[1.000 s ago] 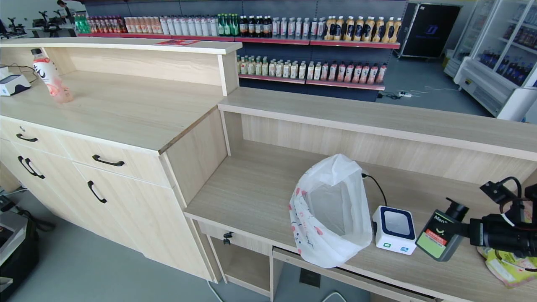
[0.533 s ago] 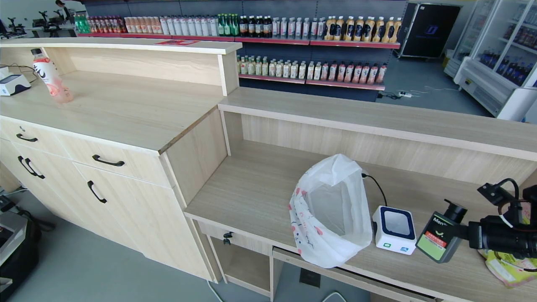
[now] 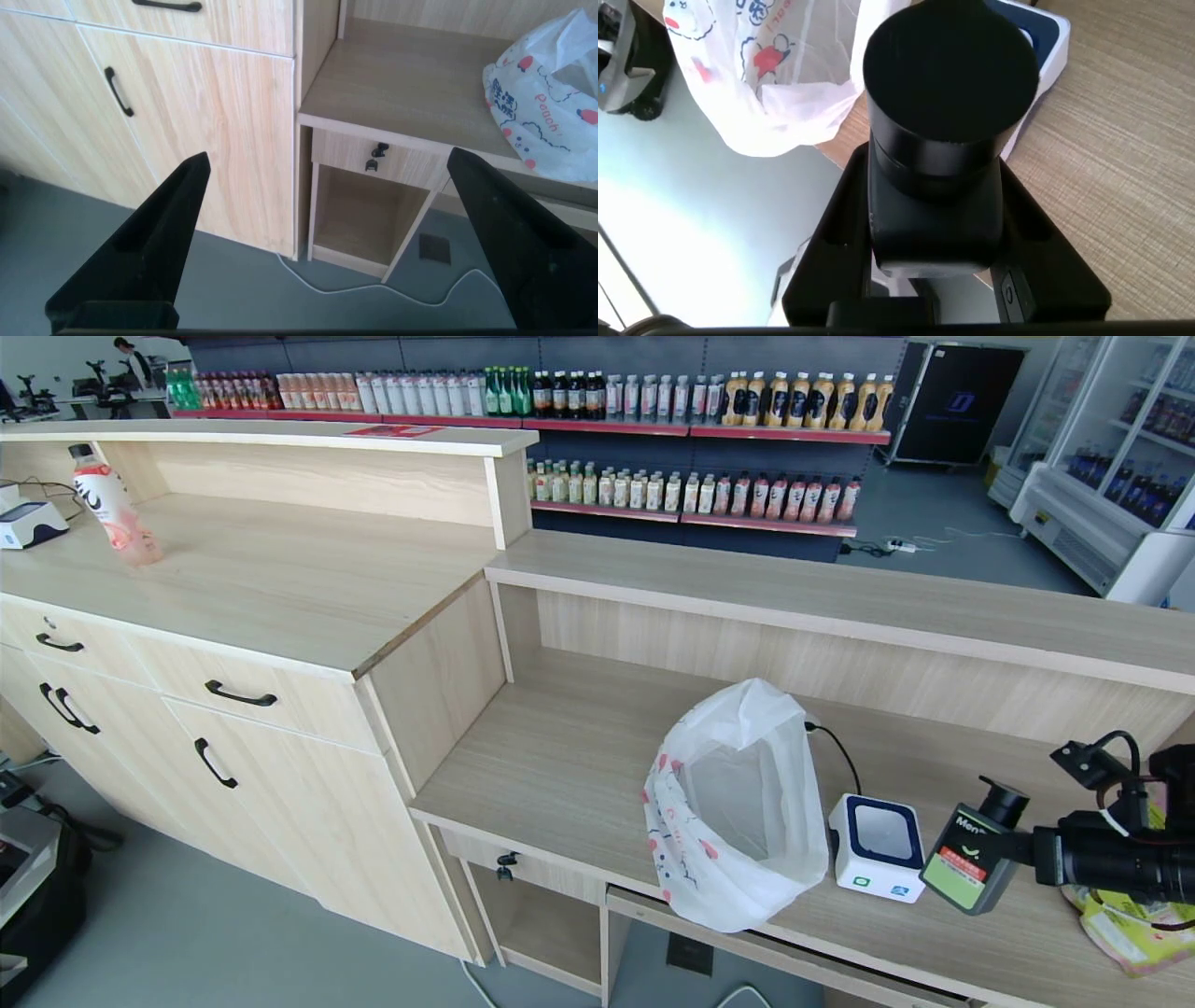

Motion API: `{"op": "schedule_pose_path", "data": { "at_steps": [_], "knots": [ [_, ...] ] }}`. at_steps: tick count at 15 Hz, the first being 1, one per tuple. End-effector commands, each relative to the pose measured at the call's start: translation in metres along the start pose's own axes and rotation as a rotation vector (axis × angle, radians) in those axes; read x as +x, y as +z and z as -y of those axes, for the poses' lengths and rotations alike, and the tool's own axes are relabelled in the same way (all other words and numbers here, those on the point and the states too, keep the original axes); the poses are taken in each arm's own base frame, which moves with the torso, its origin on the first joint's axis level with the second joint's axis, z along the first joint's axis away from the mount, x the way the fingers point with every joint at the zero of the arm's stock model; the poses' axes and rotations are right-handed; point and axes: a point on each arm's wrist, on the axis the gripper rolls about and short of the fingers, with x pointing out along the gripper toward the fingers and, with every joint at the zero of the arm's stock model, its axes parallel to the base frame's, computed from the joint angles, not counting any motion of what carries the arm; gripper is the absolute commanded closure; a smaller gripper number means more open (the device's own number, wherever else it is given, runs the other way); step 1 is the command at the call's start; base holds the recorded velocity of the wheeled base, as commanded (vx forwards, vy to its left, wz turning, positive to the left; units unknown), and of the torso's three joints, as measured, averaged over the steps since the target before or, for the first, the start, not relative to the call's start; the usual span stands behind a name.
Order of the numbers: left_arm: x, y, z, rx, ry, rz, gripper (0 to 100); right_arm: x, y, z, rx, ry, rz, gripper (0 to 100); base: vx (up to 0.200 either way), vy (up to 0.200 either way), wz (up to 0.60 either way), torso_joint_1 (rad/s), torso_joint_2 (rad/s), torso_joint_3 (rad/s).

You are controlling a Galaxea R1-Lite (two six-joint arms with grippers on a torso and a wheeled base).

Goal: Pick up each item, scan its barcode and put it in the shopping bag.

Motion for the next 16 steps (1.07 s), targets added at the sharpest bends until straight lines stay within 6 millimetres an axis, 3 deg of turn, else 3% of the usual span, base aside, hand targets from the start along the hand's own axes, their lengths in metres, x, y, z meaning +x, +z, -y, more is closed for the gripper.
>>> {"op": "schedule_pose_path", "data": {
  "at_steps": [1, 16],
  "knots": [
    [0.0, 0.0, 0.0, 0.0, 0.0, -0.001, 0, 0.005, 0.0, 0.002, 0.001, 0.019, -0.004, 100, 0.0, 0.0, 0.0, 0.0, 0.0, 0.0],
    [0.0, 0.0, 0.0, 0.0, 0.0, -0.001, 0, 0.037, 0.012, 0.012, -0.02, 0.113, 0.001, 100, 0.0, 0.0, 0.0, 0.0, 0.0, 0.0]
  ]
}}
